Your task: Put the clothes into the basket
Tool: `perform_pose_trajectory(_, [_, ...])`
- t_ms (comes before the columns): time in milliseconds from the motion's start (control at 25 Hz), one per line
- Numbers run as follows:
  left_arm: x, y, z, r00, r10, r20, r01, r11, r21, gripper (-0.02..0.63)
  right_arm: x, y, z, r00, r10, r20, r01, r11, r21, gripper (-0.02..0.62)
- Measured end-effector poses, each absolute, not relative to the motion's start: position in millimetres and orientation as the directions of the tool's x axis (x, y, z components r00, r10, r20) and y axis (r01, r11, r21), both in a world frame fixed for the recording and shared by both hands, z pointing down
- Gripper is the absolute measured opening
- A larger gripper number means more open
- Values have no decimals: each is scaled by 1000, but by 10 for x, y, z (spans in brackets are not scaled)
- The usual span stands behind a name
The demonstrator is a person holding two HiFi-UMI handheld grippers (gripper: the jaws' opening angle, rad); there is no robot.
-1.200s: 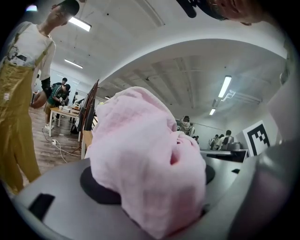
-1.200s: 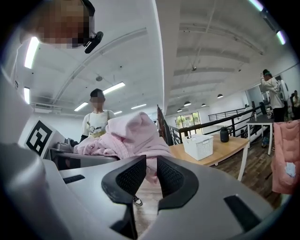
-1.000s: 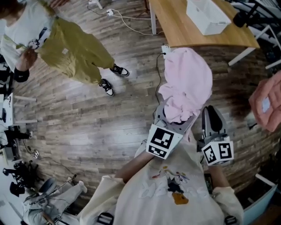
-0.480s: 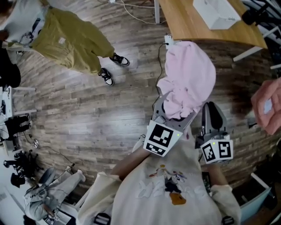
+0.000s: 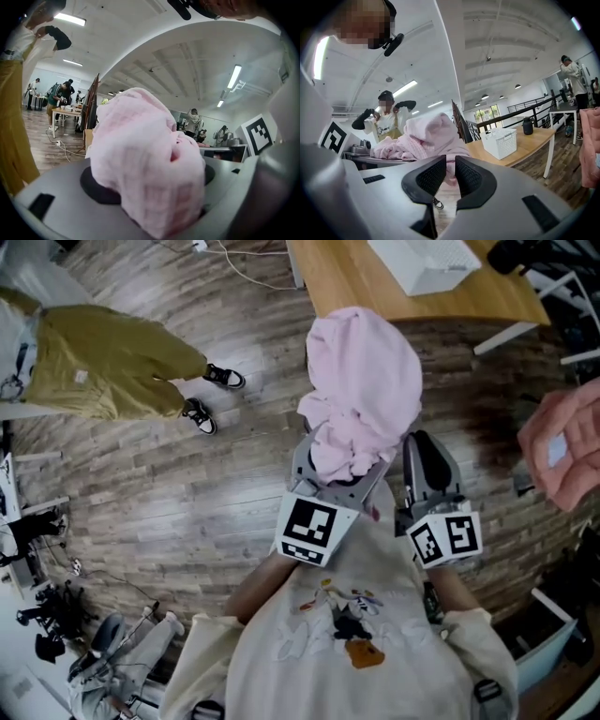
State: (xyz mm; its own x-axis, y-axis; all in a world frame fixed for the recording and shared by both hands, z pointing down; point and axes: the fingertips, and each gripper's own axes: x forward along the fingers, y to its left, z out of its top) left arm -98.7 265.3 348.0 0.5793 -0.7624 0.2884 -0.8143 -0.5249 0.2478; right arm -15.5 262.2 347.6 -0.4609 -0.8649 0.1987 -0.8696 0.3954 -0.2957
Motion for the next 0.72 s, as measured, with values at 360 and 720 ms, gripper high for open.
perform_pose_trajectory(360, [-446, 1941, 3560, 575, -760, 302, -818, -521, 245, 356, 279, 1952, 3481, -490, -848, 199, -858, 430, -280, 69])
perform_pose_trajectory(720, [180, 1453, 3622, 537, -782, 316, -843, -479, 246, 356, 865, 1450, 3498, -539, -821, 189, -828, 476, -296, 69])
